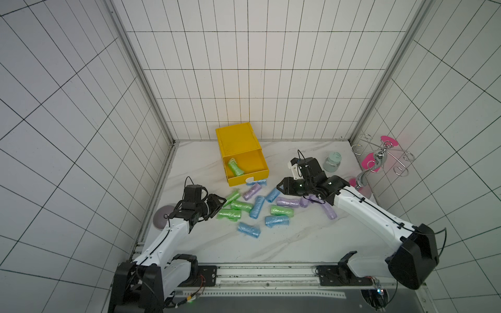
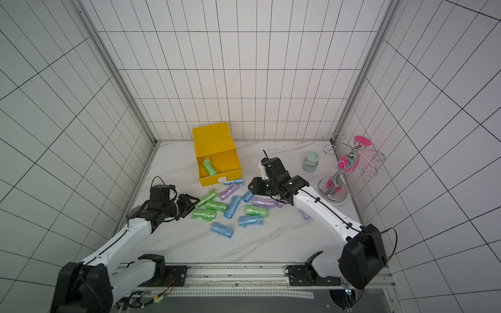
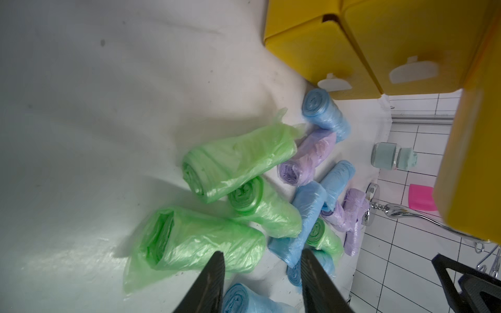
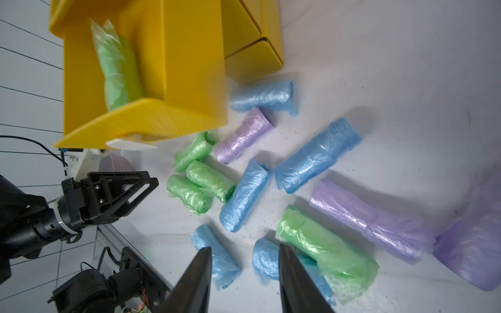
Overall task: Sort the rolls of trash bags by color and place them into the drawer
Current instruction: Pick up the roll of trash bags from the center of the board.
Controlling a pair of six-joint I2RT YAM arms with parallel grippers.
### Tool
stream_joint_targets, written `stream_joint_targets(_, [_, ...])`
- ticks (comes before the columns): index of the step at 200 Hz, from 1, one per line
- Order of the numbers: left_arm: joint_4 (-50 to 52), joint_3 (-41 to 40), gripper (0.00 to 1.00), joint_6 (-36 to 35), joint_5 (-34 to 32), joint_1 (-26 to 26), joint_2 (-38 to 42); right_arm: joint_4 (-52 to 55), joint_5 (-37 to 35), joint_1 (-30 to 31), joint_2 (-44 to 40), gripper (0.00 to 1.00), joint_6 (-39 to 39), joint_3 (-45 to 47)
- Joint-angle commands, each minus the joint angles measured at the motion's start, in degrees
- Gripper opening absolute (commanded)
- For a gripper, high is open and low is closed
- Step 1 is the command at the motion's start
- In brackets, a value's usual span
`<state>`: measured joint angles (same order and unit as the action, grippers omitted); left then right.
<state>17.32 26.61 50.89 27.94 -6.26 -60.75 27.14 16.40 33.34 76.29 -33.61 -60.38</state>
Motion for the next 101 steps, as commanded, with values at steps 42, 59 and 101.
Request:
stream_joint_targets(42, [-4.14,-2.74,0.47,3.33,-1.49,-1.84,5.31,-2.84,-4.88,-1.48,-4.71,0.52,-2.34,15.95])
stream_joint_targets(59, [-3.37,-2.83,0.48,3.27,-1.47,-2.08,6.48,-4.04,-4.84,-1.77,-3.63,0.53,-2.34,18.24])
stream_joint_targets(101, [-3.0,-2.53,0.48,2.62,-0.88,-2.27,6.45,-6.89,-3.81,-1.92,0.79,0.49,-2.85,19.69])
